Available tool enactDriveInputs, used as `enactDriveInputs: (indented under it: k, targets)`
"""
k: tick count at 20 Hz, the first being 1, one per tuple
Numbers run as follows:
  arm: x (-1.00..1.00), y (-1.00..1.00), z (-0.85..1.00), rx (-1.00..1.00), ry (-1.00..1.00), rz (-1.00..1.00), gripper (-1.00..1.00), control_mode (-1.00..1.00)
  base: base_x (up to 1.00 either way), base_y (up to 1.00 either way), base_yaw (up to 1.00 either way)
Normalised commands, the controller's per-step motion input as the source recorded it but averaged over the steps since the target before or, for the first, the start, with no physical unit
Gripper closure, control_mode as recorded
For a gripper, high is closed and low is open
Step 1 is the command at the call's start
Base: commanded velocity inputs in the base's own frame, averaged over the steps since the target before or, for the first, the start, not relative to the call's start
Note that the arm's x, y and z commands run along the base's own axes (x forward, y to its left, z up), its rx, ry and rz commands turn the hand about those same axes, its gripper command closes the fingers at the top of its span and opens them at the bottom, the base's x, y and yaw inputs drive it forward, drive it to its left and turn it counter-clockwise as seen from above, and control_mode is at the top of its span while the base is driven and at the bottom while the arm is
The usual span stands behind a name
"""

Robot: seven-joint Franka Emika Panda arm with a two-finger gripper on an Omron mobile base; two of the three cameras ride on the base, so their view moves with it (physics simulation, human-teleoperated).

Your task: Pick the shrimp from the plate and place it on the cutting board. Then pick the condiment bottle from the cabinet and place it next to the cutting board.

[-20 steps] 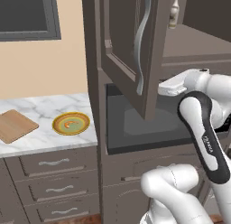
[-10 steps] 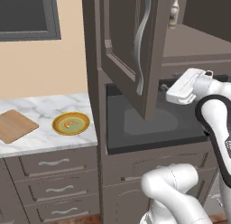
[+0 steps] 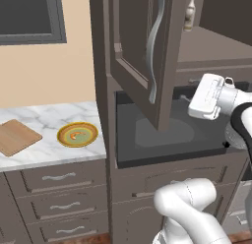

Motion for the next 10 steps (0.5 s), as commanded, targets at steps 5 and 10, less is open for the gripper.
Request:
enactDriveInputs:
  k: [5, 10]
  targets:
    - [-0.13, 0.0, 0.01, 0.0, -0.04, 0.17, -1.0, -1.0, 0.0, 0.0, 0.0]
    - [-0.05, -0.01, 0.0, 0.0, -0.01, 0.09, -1.0, -1.0, 0.0, 0.0, 0.0]
